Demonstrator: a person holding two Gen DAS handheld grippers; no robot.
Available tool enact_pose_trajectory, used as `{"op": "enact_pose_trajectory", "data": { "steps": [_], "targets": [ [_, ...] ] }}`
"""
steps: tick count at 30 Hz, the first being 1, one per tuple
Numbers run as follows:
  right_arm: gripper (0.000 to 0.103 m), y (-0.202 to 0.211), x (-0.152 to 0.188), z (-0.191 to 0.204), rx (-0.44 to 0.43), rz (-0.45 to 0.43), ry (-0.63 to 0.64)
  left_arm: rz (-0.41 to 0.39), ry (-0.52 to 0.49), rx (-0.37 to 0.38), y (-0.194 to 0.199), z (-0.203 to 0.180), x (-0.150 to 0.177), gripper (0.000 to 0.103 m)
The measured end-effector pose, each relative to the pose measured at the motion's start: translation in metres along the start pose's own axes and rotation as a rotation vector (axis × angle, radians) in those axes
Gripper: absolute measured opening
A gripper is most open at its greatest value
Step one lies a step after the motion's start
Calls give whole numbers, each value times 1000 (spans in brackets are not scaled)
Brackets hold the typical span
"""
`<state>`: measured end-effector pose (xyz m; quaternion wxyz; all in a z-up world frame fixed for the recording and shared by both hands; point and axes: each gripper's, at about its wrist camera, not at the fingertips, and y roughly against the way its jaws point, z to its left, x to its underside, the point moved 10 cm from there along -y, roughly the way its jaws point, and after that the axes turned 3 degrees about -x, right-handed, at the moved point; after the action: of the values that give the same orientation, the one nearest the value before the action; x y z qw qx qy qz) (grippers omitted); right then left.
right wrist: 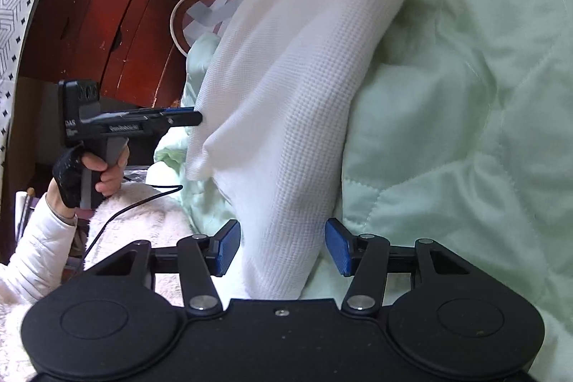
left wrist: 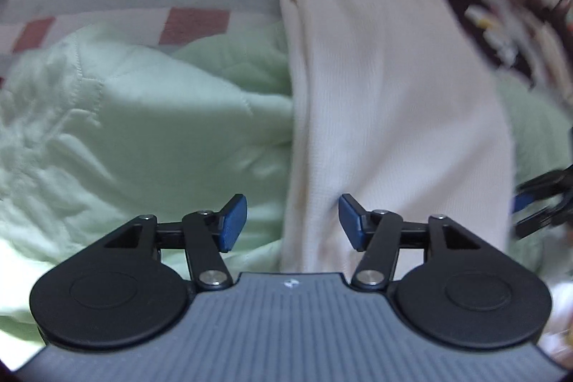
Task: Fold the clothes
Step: 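Open both grippers and release the lengthwise-folded shirt, then grasp the shirt hem end with both grippers and fold it toward the collar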
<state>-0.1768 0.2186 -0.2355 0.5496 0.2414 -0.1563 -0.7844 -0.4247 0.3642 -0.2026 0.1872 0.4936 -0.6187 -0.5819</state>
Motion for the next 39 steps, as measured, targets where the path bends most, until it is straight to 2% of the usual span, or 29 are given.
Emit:
{"op": "enact_pose_trajectory", "data": {
  "steps": [3, 5, 6, 7, 8, 9, 10, 11, 12, 15, 18, 21, 23, 24, 25, 26, 27, 30, 32, 33, 34, 35, 37, 39],
  "targets": [
    [59, -8, -10, -4, 1, -11, 3, 28, 21, 78, -13, -6, 4, 58],
    [61, -15, -19, -7, -43, -34, -40, 54, 57, 120, -31, -12, 3, 59],
    [58, -20, -21, -6, -87, -27, -73, 68, 82, 135, -38, -10, 2, 59],
    [47, -22, -22, -4, -124, -21, -97, 77, 106, 146, -44, -8, 1, 59],
    [12, -22, -23, 2, -156, -11, -96, 90, 116, 162, -46, -9, 2, 50],
    [13, -17, -24, 13, -205, -3, -78, 108, 115, 185, -44, -12, 6, 35],
    [13, -7, -27, 25, -257, -27, -63, 126, 114, 208, -42, -15, 9, 5],
    [13, 9, -32, 39, -329, -69, -60, 126, 98, 238, -37, -22, 11, 5],
    [13, 20, -33, 45, -363, -93, -65, 112, 72, 274, -28, -31, 11, 5],
    [13, 24, -22, 32, -217, -60, -42, 65, 46, 302, -9, -45, 7, 5],
    [13, 28, -12, 19, -81, -31, -26, 99, 32, 278, -18, -50, 12, 6],
    [15, 17, -5, 6, -70, -51, -90, 159, 36, 238, -37, -48, 21, 7],
    [16, 13, -2, 4, -66, -70, -97, 187, 59, 241, -46, -44, 22, 10],
    [20, 11, 0, 3, -50, -70, -95, 197, 82, 255, -49, -42, 21, 14],
    [24, 9, 2, 2, -34, -70, -93, 205, 105, 268, -51, -41, 22, 23],
    [33, 7, 3, 1, -18, -69, -92, 212, 123, 276, -54, -39, 23, 31],
    [39, 5, 5, 0, -2, -69, -90, 218, 133, 270, -58, -36, 23, 32],
    [40, -2, 10, 2, 56, -59, -35, 174, 70, 197, -66, -37, 16, 27],
    [40, -6, 9, 9, 85, -59, 45, 144, 23, 164, -69, -41, 12, 33],
    [20, -7, 6, 14, 82, -66, 74, 136, 7, 173, -70, -46, 10, 34],
    [13, -5, 2, 22, 51, -80, 81, 128, -1, 182, -71, -50, 9, 35],
    [13, -3, -2, 30, 20, -94, 88, 114, -4, 194, -70, -54, 7, 29],
    [13, 0, -10, 46, -42, -123, 101, 76, -1, 234, -61, -61, 1, 5],
    [13, 13, -20, 64, -92, -159, 108, 23, 24, 312, -42, -71, -12, 5]
  ]
}}
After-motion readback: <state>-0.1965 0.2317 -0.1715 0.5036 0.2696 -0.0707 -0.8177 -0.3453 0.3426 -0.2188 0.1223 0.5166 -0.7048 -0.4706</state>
